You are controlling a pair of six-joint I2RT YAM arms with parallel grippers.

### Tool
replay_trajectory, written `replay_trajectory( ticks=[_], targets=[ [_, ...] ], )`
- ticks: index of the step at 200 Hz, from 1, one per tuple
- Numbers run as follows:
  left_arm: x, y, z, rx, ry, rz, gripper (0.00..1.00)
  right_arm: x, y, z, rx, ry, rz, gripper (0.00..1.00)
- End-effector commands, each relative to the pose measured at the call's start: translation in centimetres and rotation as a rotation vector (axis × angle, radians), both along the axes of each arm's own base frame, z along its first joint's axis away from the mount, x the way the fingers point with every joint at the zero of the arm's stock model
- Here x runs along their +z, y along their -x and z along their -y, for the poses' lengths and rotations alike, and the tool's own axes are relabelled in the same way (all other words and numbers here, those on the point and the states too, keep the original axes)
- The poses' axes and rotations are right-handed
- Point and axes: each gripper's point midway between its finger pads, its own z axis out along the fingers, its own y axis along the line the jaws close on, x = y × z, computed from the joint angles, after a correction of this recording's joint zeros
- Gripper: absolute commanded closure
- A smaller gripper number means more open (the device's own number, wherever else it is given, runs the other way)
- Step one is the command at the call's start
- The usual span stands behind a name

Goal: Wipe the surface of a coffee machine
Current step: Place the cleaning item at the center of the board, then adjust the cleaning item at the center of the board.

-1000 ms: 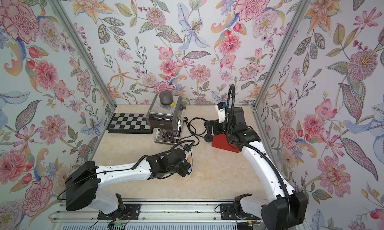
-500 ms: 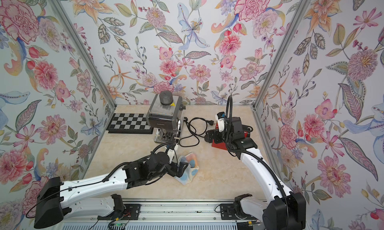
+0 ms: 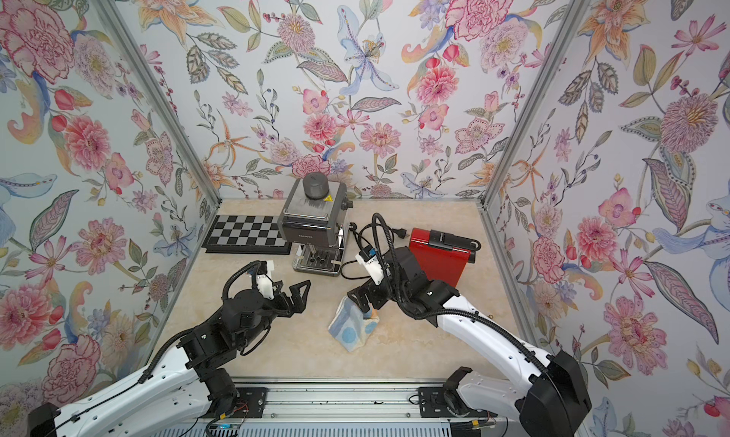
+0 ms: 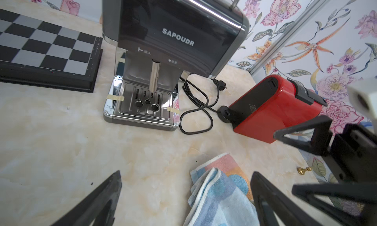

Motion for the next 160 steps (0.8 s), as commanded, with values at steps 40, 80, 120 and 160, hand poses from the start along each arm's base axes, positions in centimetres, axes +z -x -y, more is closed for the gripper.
replay_trajectory(
  ticks=[40, 80, 120, 160],
  targets=[
    [0.5, -0.1, -2.4, 0.077, -0.005, 0.021, 0.01, -6.9, 3.6, -0.1, -0.022, 0.154, -0.182, 0.1],
    [0.5, 0.1, -2.6, 0.076, -0.002, 0.028, 0.01, -9.1, 3.5, -0.5, -0.042, 0.202, -0.223, 0.28],
    [0.5, 0.1, -2.7, 0.077, -0.022, 0.03, 0.01, -9.7, 2.6, -1.5, -0.06, 0.205, -0.203, 0.61],
    [0.7, 0.0, -2.8, 0.081, -0.033, 0.043, 0.01, -8.0, 2.3, -1.8, -0.137, 0.02, -0.31, 1.0]
  ],
)
